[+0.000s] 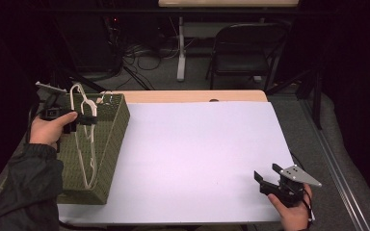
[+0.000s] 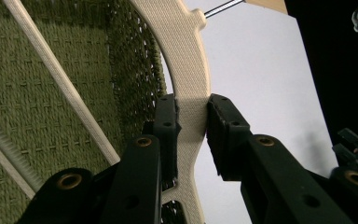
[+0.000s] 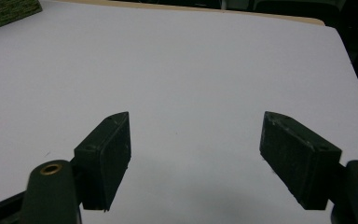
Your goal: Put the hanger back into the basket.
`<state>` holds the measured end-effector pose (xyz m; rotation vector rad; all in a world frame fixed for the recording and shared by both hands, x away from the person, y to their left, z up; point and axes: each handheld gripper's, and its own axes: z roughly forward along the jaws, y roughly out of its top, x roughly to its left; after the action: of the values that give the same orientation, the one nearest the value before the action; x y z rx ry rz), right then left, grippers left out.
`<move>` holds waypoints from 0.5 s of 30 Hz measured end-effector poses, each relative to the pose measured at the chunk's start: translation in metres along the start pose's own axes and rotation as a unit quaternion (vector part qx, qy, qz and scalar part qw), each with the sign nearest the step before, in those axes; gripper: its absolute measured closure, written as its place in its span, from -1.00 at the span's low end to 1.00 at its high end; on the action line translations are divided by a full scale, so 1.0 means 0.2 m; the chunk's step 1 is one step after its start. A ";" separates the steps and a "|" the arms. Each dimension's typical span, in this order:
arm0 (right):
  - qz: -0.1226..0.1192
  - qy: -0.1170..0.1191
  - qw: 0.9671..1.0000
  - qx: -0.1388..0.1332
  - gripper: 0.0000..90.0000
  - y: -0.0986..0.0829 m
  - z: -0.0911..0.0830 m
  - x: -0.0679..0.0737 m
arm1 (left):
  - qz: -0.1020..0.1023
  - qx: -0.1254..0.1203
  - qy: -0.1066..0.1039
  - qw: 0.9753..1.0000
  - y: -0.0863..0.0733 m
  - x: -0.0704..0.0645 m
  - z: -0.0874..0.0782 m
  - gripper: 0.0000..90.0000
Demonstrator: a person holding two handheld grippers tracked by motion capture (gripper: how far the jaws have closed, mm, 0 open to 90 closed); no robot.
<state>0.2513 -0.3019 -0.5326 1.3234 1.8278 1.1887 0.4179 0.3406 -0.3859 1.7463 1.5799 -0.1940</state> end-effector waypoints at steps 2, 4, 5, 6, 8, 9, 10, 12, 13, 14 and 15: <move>0.001 0.000 1.000 0.001 -0.45 0.00 0.00 0.00 | -0.002 -0.002 0.004 1.000 -0.01 0.02 0.00 0.66; 0.000 0.000 1.000 0.001 -0.45 0.00 0.00 0.00 | -0.006 -0.001 0.003 1.000 -0.02 0.04 0.00 0.66; -0.001 0.000 1.000 0.001 -0.45 0.00 0.00 0.00 | -0.006 -0.004 0.000 1.000 -0.03 0.05 0.00 0.66; 0.000 0.000 1.000 -0.001 -0.45 0.00 0.00 0.00 | -0.007 -0.005 -0.002 1.000 -0.03 0.05 0.00 0.66; -0.001 0.001 1.000 -0.001 -0.45 0.00 0.00 0.00 | -0.009 -0.008 -0.001 1.000 -0.04 0.07 0.00 0.66; -0.001 0.000 1.000 -0.001 -0.45 0.00 0.00 0.00 | -0.009 -0.008 -0.002 1.000 -0.04 0.07 0.00 0.66; -0.001 0.001 1.000 0.000 -0.45 0.00 0.00 0.00 | -0.009 -0.010 -0.003 1.000 -0.05 0.08 0.01 0.66; -0.001 0.001 1.000 0.000 -0.45 0.00 0.00 0.00 | -0.010 -0.012 -0.002 1.000 -0.06 0.09 0.01 0.66; -0.001 0.002 1.000 0.000 -0.45 0.00 0.01 0.00 | -0.010 -0.011 -0.004 1.000 -0.07 0.10 0.01 0.66; -0.001 0.000 1.000 -0.006 -0.45 0.00 0.01 0.00 | -0.011 -0.010 -0.006 1.000 -0.07 0.10 0.02 0.66; -0.001 0.001 1.000 -0.006 -0.45 0.00 0.01 0.00 | -0.010 -0.012 -0.006 1.000 -0.08 0.11 0.02 0.66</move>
<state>0.2528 -0.3004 -0.5336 1.3139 1.8207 1.1970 0.4099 0.3548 -0.4083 1.7082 1.5854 -0.1950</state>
